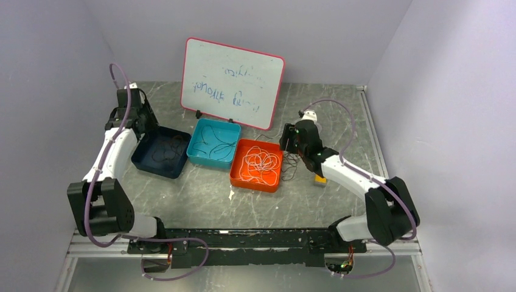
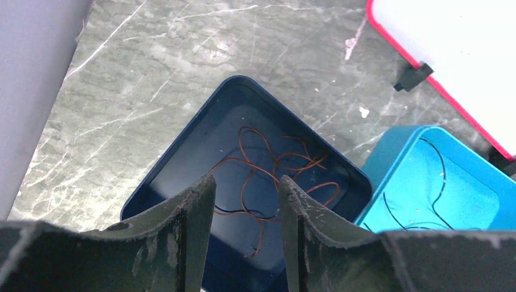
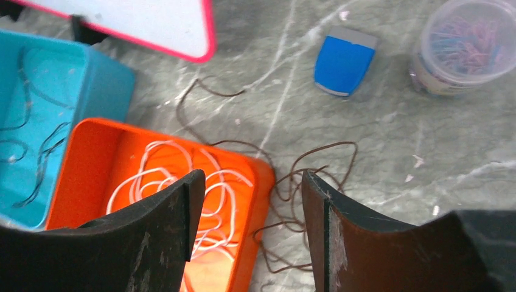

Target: Untangle the cables

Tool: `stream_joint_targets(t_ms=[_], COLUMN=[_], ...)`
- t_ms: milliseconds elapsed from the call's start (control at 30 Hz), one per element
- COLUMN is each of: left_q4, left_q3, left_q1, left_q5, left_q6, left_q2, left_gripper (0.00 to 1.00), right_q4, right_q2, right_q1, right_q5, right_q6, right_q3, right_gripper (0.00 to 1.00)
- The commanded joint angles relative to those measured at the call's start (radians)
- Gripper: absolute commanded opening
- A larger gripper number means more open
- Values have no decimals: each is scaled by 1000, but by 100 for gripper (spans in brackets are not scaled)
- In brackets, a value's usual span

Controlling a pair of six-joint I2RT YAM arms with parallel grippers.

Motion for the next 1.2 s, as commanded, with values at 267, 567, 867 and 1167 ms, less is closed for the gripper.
stream_joint_targets(t_ms=[267, 567, 867, 1167], left_q4=[34, 43, 38, 29], left_q3=[-49, -64, -53, -48], left_q1=[-52, -53, -53, -53], left_q5=[49, 71, 50, 20], left_q6=[15, 9, 18, 18], left_q2=[-75, -85, -78, -66], left_gripper=[47, 46, 45, 43], right_q4=[-110, -94, -211, -221], right_q2=[168, 207, 206, 305], right_q1=[-137, -200, -201, -203], right_q5=[-17, -108, -36, -87], right_q6=[28, -8, -82, -184], right_q3=[113, 128, 169, 205], right_gripper=[62, 60, 60, 59])
